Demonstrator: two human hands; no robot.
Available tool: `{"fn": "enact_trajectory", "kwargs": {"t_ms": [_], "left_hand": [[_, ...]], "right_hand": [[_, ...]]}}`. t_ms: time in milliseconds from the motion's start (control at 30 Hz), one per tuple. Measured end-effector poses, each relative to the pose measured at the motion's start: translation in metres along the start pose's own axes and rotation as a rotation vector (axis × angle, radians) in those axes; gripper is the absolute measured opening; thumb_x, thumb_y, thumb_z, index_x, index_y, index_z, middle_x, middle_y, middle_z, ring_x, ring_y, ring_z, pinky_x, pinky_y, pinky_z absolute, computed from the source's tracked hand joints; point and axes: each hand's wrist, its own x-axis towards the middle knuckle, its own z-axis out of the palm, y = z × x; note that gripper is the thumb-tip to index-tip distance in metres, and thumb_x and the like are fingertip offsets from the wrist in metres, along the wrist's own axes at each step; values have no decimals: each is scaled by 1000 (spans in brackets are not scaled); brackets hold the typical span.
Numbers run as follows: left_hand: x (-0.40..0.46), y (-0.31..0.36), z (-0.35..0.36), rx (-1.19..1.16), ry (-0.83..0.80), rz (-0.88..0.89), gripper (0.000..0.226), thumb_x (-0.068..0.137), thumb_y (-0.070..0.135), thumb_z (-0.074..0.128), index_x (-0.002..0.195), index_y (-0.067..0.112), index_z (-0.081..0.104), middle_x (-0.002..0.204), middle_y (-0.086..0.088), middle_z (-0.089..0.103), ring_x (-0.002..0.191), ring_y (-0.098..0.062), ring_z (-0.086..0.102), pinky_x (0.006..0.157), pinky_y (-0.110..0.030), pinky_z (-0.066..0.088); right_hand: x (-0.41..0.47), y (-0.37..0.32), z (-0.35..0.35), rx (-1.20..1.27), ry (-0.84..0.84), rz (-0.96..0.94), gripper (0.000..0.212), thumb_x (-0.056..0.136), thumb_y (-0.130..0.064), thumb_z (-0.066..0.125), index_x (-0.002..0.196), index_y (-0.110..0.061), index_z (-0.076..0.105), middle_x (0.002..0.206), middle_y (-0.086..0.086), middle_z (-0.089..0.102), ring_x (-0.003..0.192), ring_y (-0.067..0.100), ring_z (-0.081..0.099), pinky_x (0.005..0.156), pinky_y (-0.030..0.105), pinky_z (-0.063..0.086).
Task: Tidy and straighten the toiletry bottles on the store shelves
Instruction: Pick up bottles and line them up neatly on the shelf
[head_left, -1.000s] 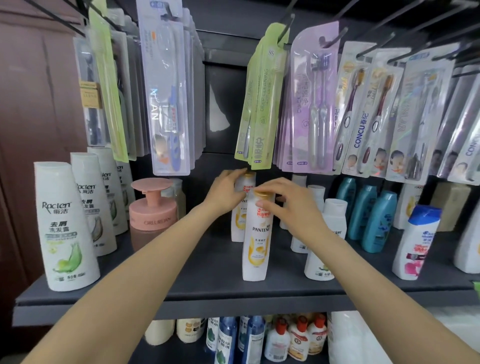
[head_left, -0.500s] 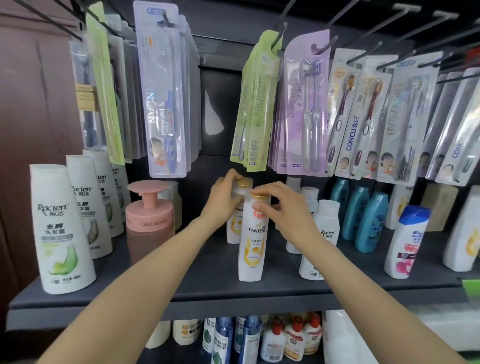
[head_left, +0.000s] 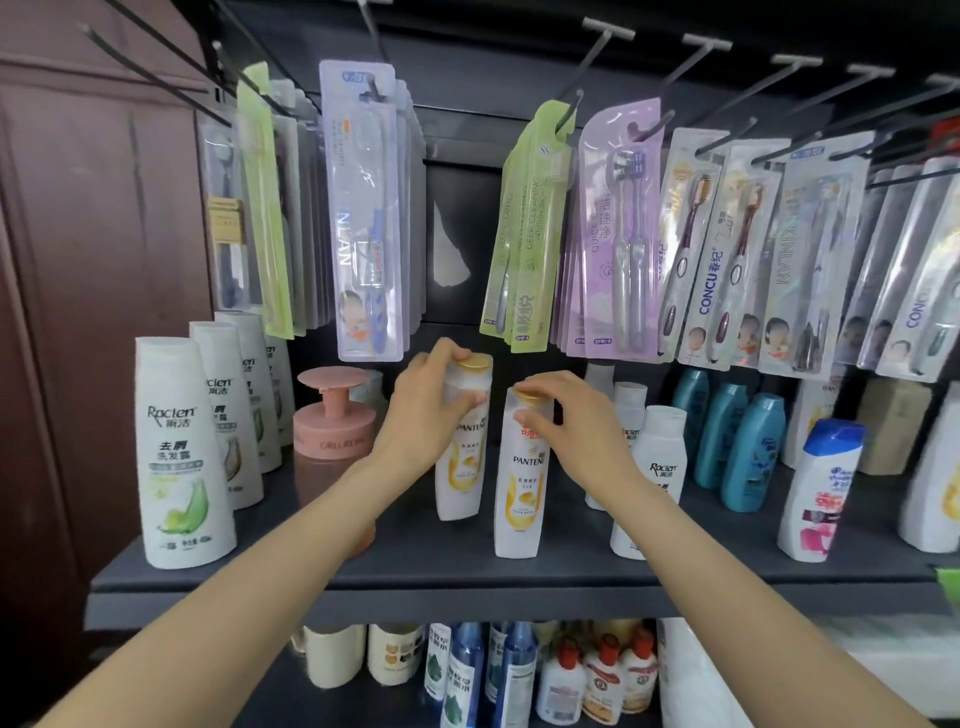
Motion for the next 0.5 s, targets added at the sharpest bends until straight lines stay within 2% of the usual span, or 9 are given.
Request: {"fn": "enact_trajectory", "kwargs": {"t_ms": [33,100,167,267,333,400,433,500], "left_hand": [[-4,3,-5,-14,-1,4,32,82,16,68,109,18,49,109,-5,56,94,-14,53,72,-13,42],[-10,9,-14,-42,4,14,32,82,20,69,107,21,50,107,-5,58,93,-15,57,80,-27,49],[-14,17,-24,-51,29,31,31,80,23,71,104,22,52,102,-2,61,90,-15,59,80,-31,51],[-15,28,-39,-40,93,36,31,77,27,75,101,21,56,88,5,63,79,-12,60,70,-20,50],[-15,35,-47,-69,122,-4,31,75,28,77,99,22,58,78,11,61,71,-4,59,62,-9,45],[-14,40,-51,-86,128,-36,31,74,29,78,98,22,59,72,11,61,66,0,58,57,-4,41],[-15,41,-52,-87,114,-44,31,74,30,78,98,22,60,72,9,62,66,0,58,57,-3,40],[-16,42,-55,-76,74,-51,31,76,30,76,102,23,61,76,8,64,70,0,60,60,-3,42]], "right_hand": [[0,-4,-1,-26,16,-12,35,89,-24,62,125,-21,59,126,-4,54,120,12,46,94,17,31],[-1,-15,-2,-31,87,-44,38,89,-28,62,126,-21,58,128,-3,54,122,12,45,91,14,28],[-3,-27,-1,44,107,-70,44,88,-30,63,130,-22,54,126,-3,56,116,10,50,91,15,32],[-9,-45,6,176,-35,-74,67,85,-32,67,143,-32,34,121,-6,55,102,2,53,87,18,41],[-13,-53,16,230,-86,-45,84,80,-37,69,147,-39,17,118,-4,54,103,8,55,89,28,47],[-15,-58,27,299,-66,-7,94,76,-38,72,147,-40,9,116,-1,56,104,14,56,89,37,49],[-16,-60,30,329,-47,4,95,76,-35,73,147,-39,9,114,-2,57,102,14,56,88,36,49],[-18,-63,31,411,-37,26,92,77,-27,75,146,-37,15,105,-9,59,95,7,57,81,25,51]]}}
